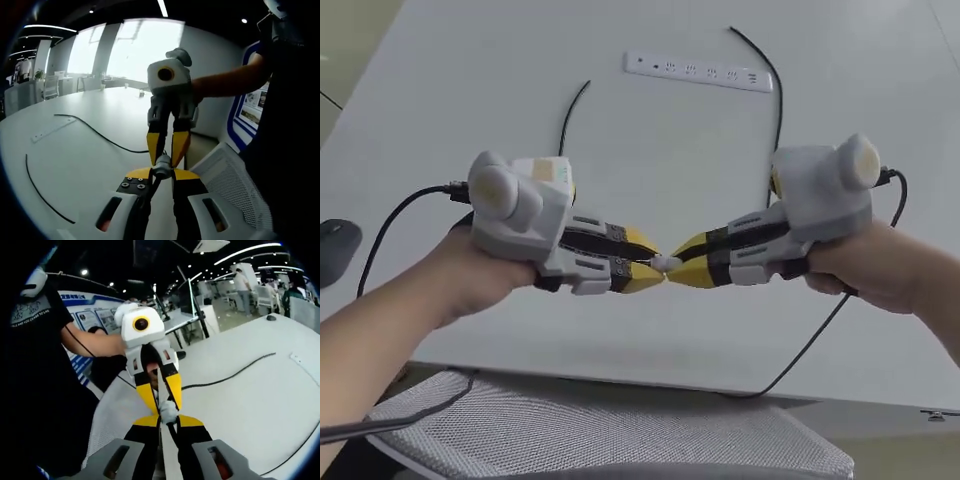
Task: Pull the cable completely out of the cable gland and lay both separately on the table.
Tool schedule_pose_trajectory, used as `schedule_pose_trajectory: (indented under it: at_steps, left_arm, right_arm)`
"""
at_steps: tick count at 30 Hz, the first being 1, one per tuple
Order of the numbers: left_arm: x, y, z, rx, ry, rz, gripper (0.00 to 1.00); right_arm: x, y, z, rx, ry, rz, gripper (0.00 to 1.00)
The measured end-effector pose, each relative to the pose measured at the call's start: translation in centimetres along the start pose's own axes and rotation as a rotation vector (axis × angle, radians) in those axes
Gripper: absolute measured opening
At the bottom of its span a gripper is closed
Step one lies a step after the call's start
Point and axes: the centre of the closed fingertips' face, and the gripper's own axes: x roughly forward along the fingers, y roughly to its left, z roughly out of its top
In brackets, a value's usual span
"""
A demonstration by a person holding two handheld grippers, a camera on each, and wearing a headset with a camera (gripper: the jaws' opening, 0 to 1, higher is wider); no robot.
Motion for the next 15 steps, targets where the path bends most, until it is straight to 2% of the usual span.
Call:
schedule_pose_trajectory:
  at_steps: [3, 5, 9, 11, 13, 15]
  left_arm:
    - [-0.06, -0.03, 0.08, -0.031, 0.000, -0.010, 0.15]
    - [-0.05, -0.11, 0.14, -0.029, -0.003, -0.015, 0.15]
    - [-0.08, -0.14, 0.39, -0.059, -0.015, -0.029, 0.15]
    - [-0.09, -0.11, 0.48, -0.095, -0.017, -0.039, 0.15]
    - [-0.06, -0.01, 0.50, -0.095, -0.018, -0.040, 0.15]
    - [-0.03, 0.03, 0.49, -0.140, -0.017, -0.048, 0.15]
  right_arm:
    - [-0.02, 0.01, 0.00, -0.129, 0.028, -0.048, 0.07]
    - [-0.09, 0.00, 0.00, -0.183, 0.046, -0.076, 0.07]
    - [-0.25, -0.14, 0.11, -0.293, 0.066, -0.119, 0.07]
    - [-0.30, -0.24, 0.05, -0.357, 0.084, -0.143, 0.07]
    - [-0.30, -0.30, 0.10, -0.413, 0.100, -0.171, 0.07]
    - [-0.30, -0.43, 0.04, -0.477, 0.118, -0.208, 0.07]
